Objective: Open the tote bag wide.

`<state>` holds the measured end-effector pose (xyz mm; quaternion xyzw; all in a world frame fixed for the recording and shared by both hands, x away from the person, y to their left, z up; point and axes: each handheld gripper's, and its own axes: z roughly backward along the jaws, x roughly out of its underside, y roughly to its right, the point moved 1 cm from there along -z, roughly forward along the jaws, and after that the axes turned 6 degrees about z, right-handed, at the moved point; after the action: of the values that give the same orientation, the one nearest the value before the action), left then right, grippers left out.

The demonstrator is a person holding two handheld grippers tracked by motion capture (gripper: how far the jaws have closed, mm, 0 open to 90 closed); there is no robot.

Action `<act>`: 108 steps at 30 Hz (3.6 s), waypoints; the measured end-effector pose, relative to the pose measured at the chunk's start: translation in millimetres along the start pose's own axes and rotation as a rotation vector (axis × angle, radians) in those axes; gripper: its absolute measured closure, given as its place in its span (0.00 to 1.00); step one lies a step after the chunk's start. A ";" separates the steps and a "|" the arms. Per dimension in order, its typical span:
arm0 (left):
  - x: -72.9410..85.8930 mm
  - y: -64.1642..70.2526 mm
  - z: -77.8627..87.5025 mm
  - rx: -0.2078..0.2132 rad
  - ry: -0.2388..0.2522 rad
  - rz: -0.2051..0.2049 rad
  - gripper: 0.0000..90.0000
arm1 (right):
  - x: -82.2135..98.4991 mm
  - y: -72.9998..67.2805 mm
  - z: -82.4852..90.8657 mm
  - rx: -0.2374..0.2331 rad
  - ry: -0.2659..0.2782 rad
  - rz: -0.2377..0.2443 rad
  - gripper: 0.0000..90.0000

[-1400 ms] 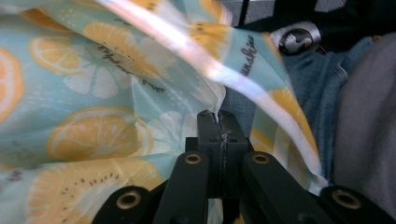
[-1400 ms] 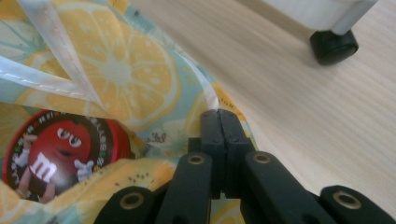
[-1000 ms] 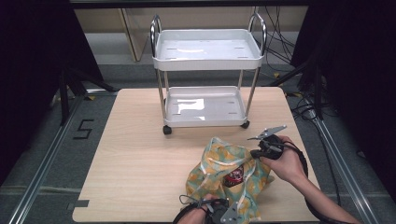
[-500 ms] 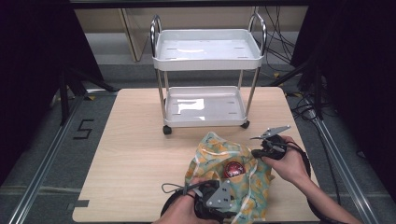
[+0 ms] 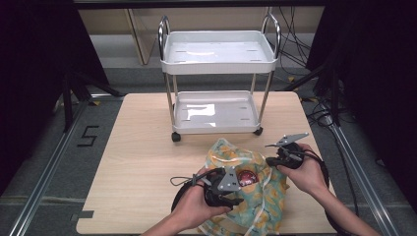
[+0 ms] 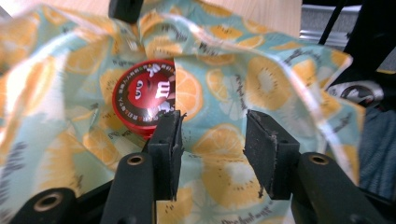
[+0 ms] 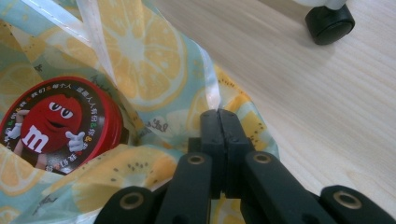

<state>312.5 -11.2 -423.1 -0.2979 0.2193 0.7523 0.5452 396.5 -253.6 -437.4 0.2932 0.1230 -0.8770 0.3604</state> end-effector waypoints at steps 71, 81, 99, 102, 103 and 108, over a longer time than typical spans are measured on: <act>26.1 -17.2 -40.4 -0.018 -0.078 0.143 0.85 | -7.7 -4.3 15.0 0.059 0.124 0.043 0.69; 19.8 -19.5 -20.4 -0.073 0.016 0.148 0.78 | -3.6 -29.1 53.0 0.006 0.162 0.043 0.56; 40.2 -46.6 35.9 -0.316 0.140 0.301 0.36 | 25.0 -56.0 27.0 -0.098 0.035 -0.029 0.50; 45.9 -54.4 27.0 -0.266 0.113 0.350 0.36 | 26.8 -55.4 22.7 -0.103 0.021 -0.023 0.66; 49.2 -57.9 19.3 -0.238 0.094 0.384 0.40 | 28.4 -57.1 20.6 -0.114 0.000 -0.068 0.78; 54.2 -63.9 9.9 -0.189 0.022 0.404 0.74 | 32.2 -44.6 21.7 -0.095 -0.035 -0.096 0.97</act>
<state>358.8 52.4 -453.4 -0.3057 0.2090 0.8602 0.3507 337.6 -249.2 -439.4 0.2542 0.1721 -0.8914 0.3335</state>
